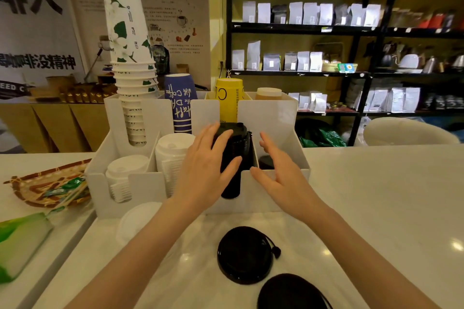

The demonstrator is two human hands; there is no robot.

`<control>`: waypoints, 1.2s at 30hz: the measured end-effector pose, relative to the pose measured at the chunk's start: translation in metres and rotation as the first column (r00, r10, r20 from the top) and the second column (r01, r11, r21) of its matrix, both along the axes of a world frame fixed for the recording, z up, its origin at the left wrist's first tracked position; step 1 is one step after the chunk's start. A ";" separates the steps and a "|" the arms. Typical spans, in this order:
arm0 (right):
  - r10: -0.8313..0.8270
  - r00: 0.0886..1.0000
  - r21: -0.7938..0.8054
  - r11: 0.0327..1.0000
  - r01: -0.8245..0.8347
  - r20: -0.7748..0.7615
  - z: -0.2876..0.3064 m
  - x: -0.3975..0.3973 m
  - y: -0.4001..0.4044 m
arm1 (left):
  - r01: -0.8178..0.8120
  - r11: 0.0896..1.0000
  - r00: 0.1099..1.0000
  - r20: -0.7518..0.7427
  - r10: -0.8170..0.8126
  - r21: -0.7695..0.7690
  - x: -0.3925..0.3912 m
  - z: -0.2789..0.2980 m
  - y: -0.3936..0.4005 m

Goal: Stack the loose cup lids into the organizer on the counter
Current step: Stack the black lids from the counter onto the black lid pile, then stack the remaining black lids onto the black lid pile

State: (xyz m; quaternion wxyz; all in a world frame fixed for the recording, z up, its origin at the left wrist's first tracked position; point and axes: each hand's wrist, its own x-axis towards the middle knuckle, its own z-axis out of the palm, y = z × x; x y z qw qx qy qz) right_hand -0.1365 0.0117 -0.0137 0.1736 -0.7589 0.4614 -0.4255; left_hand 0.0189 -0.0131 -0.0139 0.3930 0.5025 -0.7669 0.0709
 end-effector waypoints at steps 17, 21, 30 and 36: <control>-0.045 0.964 0.265 0.957 0.116 -0.262 -0.058 -0.023 0.046 | 0.262 0.779 0.951 -0.014 -0.310 0.570 0.019 -0.084 0.073; -0.020 0.941 0.298 0.946 0.127 -0.337 -0.060 -0.022 0.046 | 0.280 0.753 0.944 -0.027 -0.330 0.596 0.022 -0.090 0.072; -0.013 0.964 0.316 0.944 0.100 -0.266 -0.061 -0.019 0.048 | 0.315 0.795 0.946 -0.103 -0.307 0.518 0.020 -0.089 0.074; -0.048 0.983 0.278 0.955 0.098 -0.179 -0.058 -0.019 0.047 | 0.323 0.844 0.946 -0.173 -0.274 0.427 0.018 -0.086 0.074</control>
